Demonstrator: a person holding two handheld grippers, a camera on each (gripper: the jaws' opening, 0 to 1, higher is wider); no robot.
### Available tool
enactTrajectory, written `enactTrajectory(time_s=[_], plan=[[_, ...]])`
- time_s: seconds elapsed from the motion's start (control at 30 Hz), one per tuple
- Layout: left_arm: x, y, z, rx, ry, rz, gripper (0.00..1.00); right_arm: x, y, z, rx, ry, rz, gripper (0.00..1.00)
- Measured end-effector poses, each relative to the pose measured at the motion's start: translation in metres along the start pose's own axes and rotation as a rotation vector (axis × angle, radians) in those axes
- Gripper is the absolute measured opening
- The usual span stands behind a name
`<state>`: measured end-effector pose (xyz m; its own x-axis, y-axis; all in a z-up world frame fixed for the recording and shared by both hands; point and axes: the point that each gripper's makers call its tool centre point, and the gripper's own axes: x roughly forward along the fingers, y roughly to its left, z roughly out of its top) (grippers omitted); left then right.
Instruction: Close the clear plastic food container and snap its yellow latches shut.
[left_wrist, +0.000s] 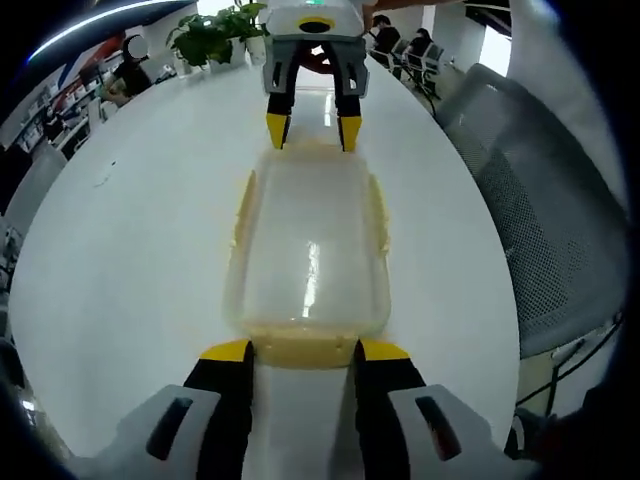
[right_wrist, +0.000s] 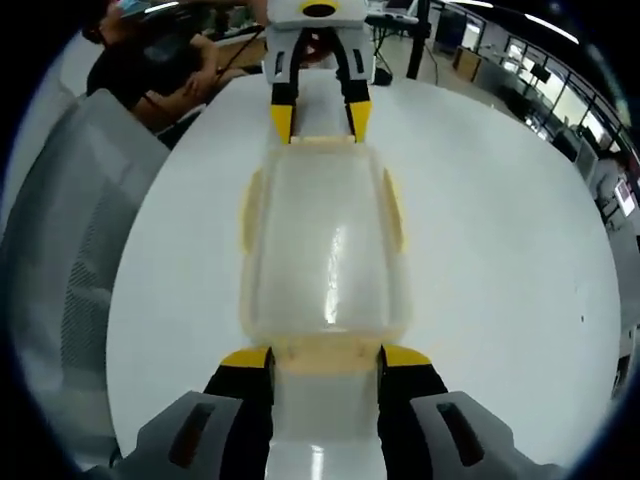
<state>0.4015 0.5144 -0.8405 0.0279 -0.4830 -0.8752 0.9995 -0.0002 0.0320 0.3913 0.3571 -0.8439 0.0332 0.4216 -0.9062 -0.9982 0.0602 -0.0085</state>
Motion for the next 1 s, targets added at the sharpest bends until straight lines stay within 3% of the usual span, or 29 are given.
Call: enactTrajectory(time_s=[0.13, 0.4, 1.0], plan=[[0.0003, -0.0005, -0.0006, -0.001, 0.044, -0.010, 0.39, 0.0004, -0.0005, -0.0002, -0.002, 0.002, 0.005, 0.40], [0.0005, -0.0011, -0.0013, 0.027, 0.063, -0.022, 0.40, 0.0014, -0.0002, 0.0000, -0.001, -0.007, 0.007, 0.40], [-0.0012, -0.0020, -0.0033, -0.001, 0.035, -0.004, 0.39, 0.0020, 0.0009, 0.0013, 0.007, 0.014, 0.000, 0.39]])
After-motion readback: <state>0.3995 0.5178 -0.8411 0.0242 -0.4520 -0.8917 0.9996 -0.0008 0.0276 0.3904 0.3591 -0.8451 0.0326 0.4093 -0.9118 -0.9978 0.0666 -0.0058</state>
